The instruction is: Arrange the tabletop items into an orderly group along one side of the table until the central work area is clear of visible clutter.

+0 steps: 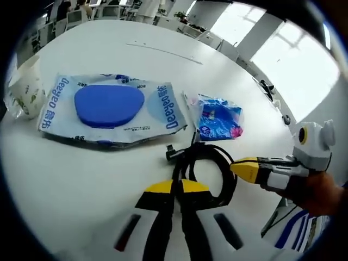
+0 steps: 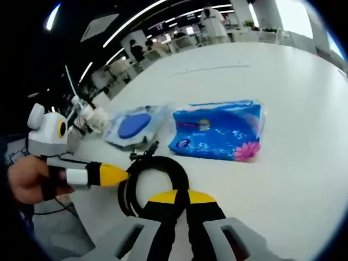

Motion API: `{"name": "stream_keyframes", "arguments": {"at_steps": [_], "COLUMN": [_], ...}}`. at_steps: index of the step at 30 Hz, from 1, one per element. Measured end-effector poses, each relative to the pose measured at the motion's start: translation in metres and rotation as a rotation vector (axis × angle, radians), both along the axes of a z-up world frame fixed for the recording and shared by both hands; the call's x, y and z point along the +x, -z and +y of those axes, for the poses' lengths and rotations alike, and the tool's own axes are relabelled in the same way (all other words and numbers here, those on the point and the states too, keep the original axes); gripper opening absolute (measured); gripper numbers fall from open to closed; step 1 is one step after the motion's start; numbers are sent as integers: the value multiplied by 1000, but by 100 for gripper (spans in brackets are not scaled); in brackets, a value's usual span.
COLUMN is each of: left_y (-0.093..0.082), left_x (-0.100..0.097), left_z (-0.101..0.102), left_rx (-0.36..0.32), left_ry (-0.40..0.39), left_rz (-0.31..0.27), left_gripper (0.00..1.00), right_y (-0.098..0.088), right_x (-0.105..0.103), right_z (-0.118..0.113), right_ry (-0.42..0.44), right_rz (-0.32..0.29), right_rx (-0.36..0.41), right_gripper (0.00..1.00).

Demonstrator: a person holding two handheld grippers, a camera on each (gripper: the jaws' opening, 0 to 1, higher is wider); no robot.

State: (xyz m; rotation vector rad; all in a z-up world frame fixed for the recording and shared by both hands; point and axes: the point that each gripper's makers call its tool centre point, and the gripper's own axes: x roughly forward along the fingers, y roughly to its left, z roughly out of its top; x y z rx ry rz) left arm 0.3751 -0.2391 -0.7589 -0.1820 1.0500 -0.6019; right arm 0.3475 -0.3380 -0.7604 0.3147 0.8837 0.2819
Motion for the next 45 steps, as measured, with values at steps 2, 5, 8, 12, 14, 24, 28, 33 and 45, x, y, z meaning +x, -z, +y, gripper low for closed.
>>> {"name": "stream_keyframes", "arguments": {"at_steps": [2,5,8,12,14,24,28,33,45], "left_y": [1,2,2,2,1,0,-7,-23,-47], "left_x": [4,8,8,11,13,15,17,20,16], "left_z": [1,1,0,-2,-3,-4,-1,8,50], "left_rx": [3,6,7,6,5,-8,-24,-46,-55], "left_ry": [3,15,29,38,45,89,93,99,86], "left_rz": [-4,-8,-11,-13,-15,-8,-15,-46,-101], "left_gripper": [0,0,0,0,0,0,7,8,9], "right_y": [0,-1,-1,-1,-1,-1,-2,-3,-14], "right_x": [-3,-11,-16,-19,-19,-23,-25,-30,-29], "right_z": [3,7,10,12,13,16,11,3,0], "right_ry": [4,8,13,34,42,69,95,116,106], "right_rz": [1,3,3,8,13,20,19,25,-2], "right_rx": [9,14,16,26,28,43,38,36,13], "right_gripper": [2,3,3,4,4,5,8,12,14]}}
